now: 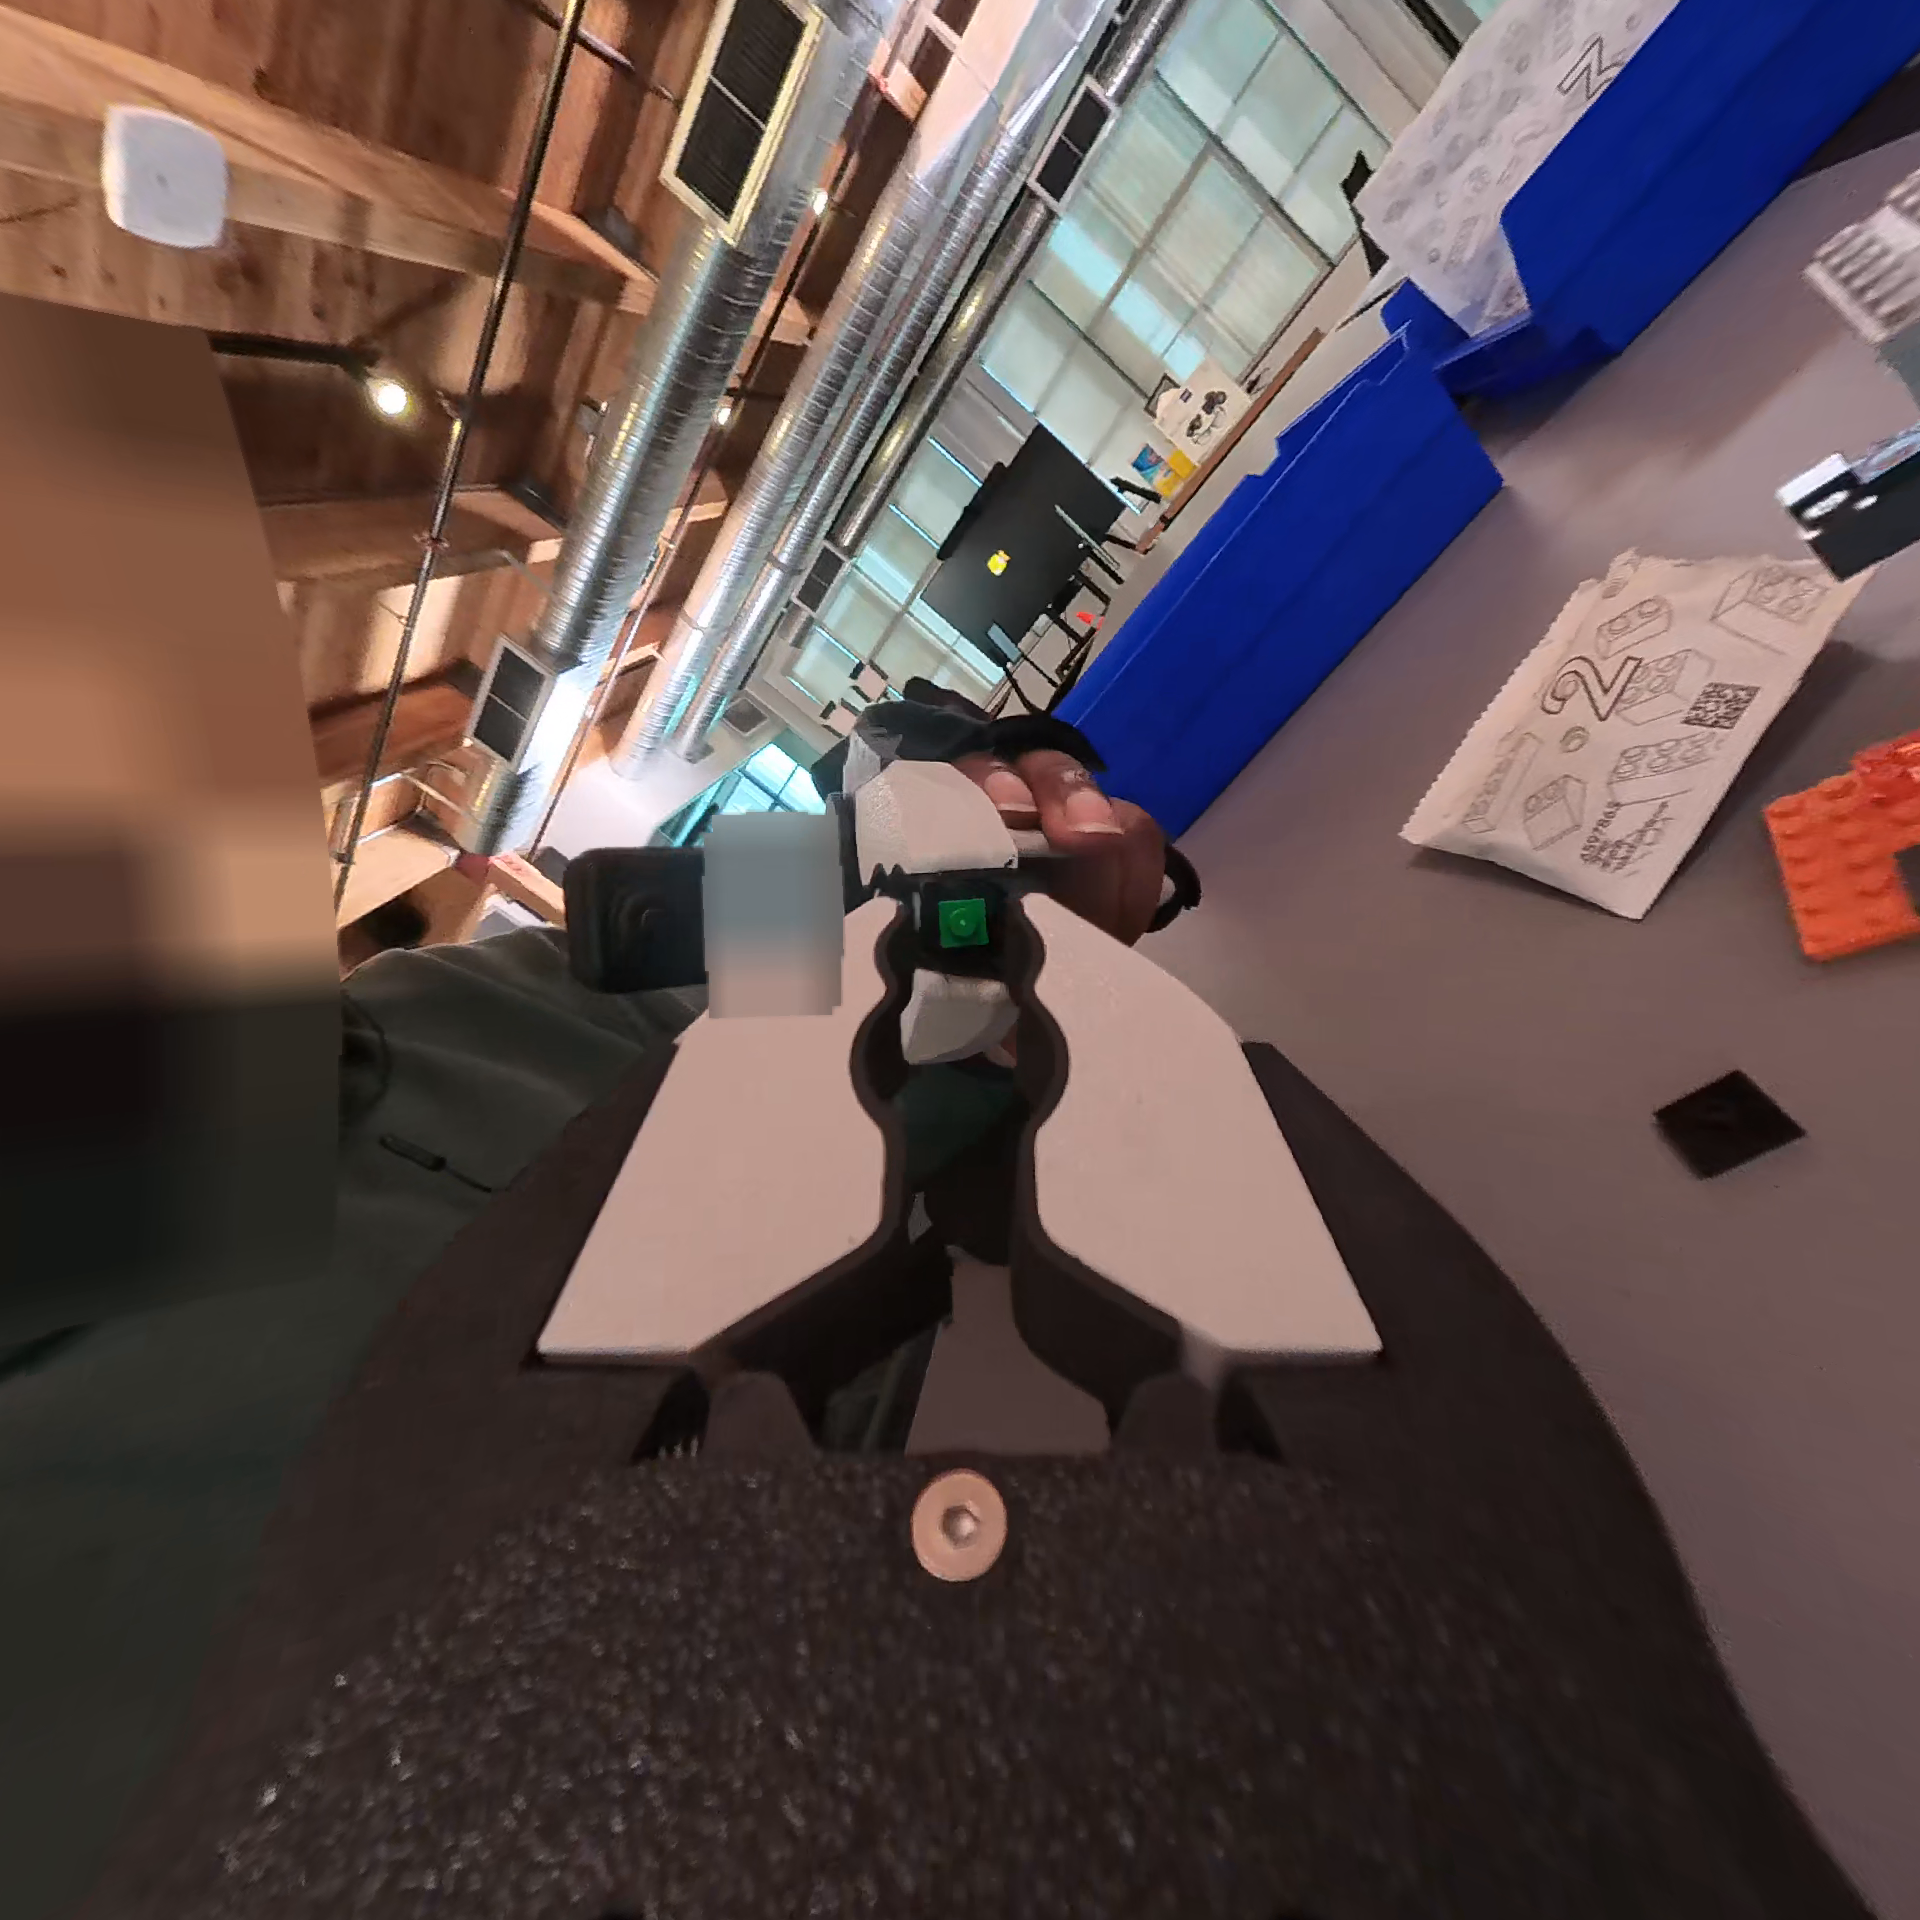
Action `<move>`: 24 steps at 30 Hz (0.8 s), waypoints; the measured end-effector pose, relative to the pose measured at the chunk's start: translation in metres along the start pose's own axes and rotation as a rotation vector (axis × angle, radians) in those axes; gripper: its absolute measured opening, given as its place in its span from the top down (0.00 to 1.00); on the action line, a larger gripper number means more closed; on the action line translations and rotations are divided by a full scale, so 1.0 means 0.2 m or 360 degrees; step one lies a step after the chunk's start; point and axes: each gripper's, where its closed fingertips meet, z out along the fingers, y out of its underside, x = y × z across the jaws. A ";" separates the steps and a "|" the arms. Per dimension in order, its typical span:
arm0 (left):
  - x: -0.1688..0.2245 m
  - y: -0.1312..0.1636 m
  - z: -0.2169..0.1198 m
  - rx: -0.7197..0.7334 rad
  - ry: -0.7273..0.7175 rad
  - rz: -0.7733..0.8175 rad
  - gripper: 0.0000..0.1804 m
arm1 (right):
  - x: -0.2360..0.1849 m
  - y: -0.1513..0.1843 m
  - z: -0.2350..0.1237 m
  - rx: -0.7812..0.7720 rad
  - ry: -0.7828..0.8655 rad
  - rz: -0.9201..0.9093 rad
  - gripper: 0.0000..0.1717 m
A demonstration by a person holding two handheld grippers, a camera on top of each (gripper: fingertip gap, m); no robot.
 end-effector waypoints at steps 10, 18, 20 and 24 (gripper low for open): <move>0.02 0.02 0.00 0.0032 0.0081 -0.0093 0.91 | 0.01 0.01 -0.05 -0.0077 0.0066 -0.0161 0.91; 0.04 0.05 0.01 -0.0017 0.0104 -0.0007 0.91 | 0.05 0.04 -0.03 -0.0096 0.0064 -0.0074 0.93; 0.05 0.06 0.01 -0.0025 0.0117 0.0018 0.91 | 0.05 0.04 -0.03 -0.0098 0.0046 -0.0036 0.93; 0.06 0.05 0.00 -0.0005 0.0140 0.0033 0.91 | 0.06 0.05 -0.03 -0.0097 0.0028 -0.0017 0.96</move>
